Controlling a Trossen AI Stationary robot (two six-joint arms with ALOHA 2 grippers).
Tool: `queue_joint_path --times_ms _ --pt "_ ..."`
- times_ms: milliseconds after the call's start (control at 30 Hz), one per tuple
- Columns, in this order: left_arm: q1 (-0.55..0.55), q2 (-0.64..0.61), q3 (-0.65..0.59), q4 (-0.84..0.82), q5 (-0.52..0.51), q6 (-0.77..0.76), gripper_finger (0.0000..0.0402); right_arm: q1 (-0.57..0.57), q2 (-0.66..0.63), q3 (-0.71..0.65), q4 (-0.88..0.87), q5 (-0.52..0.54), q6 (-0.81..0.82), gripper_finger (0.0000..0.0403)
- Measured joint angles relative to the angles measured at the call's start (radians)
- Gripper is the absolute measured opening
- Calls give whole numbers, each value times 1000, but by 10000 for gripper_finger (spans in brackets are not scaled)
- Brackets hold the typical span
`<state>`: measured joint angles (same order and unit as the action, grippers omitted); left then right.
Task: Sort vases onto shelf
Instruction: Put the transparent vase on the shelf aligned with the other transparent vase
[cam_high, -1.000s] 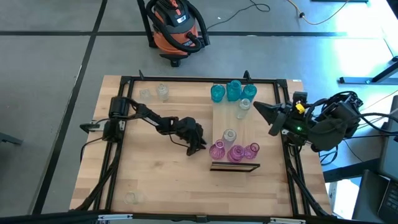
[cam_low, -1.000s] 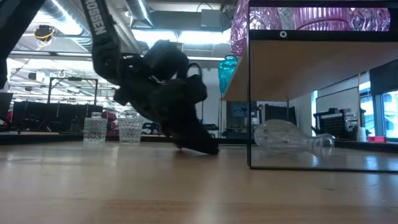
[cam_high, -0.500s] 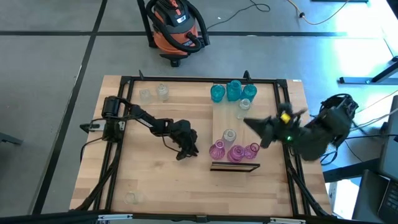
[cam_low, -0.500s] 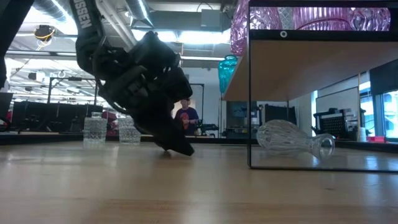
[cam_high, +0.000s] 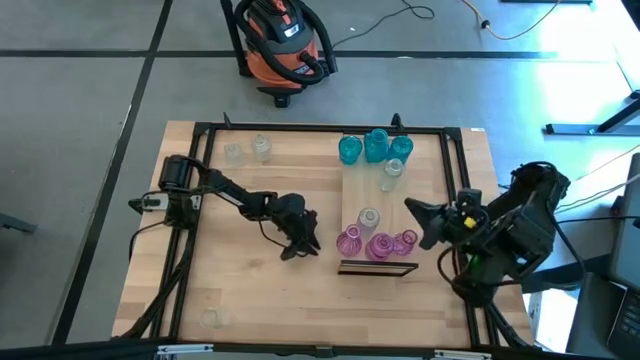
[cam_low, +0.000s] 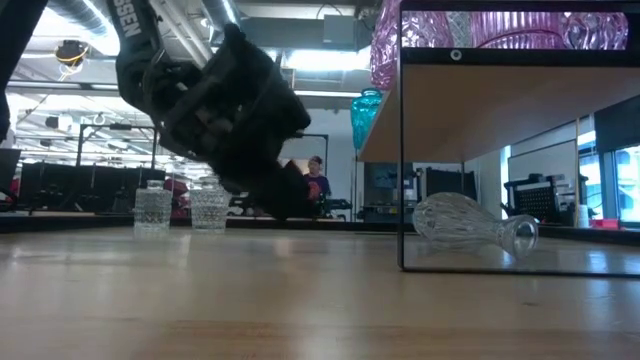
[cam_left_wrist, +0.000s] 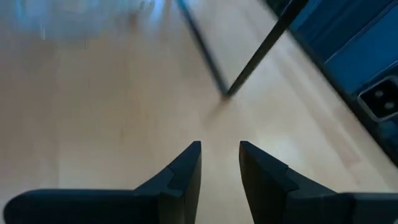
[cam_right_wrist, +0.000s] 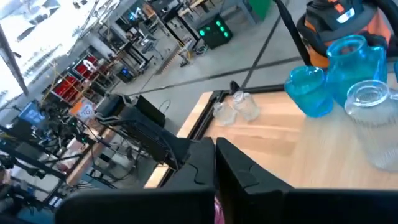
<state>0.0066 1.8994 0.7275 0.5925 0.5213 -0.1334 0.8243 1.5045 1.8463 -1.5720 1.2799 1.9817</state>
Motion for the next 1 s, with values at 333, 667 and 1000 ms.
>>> queue_joint_path --times_ms 333,667,1000 --pt "-50 -1 18 62 -42 -180 101 92 -32 -38 3 -335 -77 0" --pt "-98 -2 20 78 -140 -420 101 404 -15 -257 4 -576 255 0" --pt "-109 -3 20 84 -147 -615 101 474 85 -549 239 -714 316 0"
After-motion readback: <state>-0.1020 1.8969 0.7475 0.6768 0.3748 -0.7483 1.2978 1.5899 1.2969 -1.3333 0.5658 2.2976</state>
